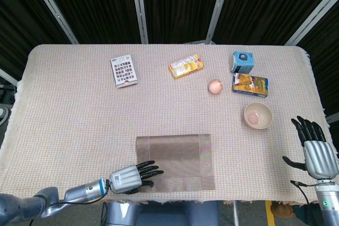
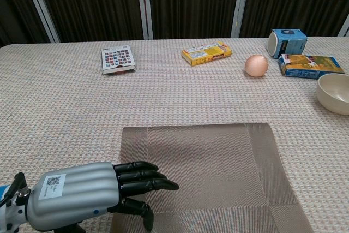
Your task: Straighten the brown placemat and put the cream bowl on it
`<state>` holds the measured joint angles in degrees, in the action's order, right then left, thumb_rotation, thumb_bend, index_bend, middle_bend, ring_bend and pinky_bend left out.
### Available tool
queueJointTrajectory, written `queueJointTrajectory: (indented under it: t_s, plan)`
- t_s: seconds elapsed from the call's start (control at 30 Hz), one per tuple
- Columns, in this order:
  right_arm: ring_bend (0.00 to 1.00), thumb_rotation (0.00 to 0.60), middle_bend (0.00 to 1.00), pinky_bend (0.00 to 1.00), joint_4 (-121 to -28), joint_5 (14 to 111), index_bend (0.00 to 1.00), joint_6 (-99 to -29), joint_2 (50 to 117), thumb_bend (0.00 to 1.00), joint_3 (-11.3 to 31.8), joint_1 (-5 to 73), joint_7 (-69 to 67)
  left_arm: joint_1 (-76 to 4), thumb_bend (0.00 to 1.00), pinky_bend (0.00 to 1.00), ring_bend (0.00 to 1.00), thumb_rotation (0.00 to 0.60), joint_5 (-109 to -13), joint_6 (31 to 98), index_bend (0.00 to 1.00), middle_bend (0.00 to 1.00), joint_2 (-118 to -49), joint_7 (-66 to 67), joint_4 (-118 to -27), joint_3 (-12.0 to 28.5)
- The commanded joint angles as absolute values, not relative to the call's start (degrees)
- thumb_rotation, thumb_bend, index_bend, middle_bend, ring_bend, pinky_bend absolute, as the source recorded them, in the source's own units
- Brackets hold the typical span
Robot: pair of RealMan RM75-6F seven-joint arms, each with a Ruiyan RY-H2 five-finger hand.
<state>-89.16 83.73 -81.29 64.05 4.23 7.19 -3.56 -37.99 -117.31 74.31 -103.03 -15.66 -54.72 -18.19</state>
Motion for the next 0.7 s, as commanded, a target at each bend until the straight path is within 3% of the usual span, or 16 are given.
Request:
queueJointTrajectory:
  t_s: [0.03,0.3,0.47,0.7]
  plan:
    - [0.0,0.6,0.0,0.0,-89.2,83.8,0.0,-81.4,64.0,0.0,4.3,7.2,-3.7,-38.0,0.47,0.0,0.0,0.6,-117.2,74.4,0.35,0.0,-103.2,-15.8,-54.5,-18.2]
    - [0.0,0.6,0.0,0.0,-89.3,84.1,0.0,-81.6,63.8,0.0,4.3,7.1,-4.2,-38.0,0.53,0.0,0.0,0.6,-116.4,74.6,0.43,0.0,-103.8,-15.9,-53.9,-18.0]
    - [0.0,0.6,0.0,0.0,-89.3,84.2,0.0,-81.8,63.8,0.0,4.4,7.0,-4.4,-37.9,0.53,0.0,0.0,0.6,-115.8,74.7,0.57,0.0,-104.2,-15.7,-53.8,-17.7]
    - [0.0,0.6,0.0,0.0,-89.2,84.4,0.0,-81.9,63.8,0.0,4.4,7.0,-4.6,-38.1,0.56,0.0,0.0,0.6,-113.5,74.9,0.67,0.0,-104.5,-16.2,-54.7,-15.4]
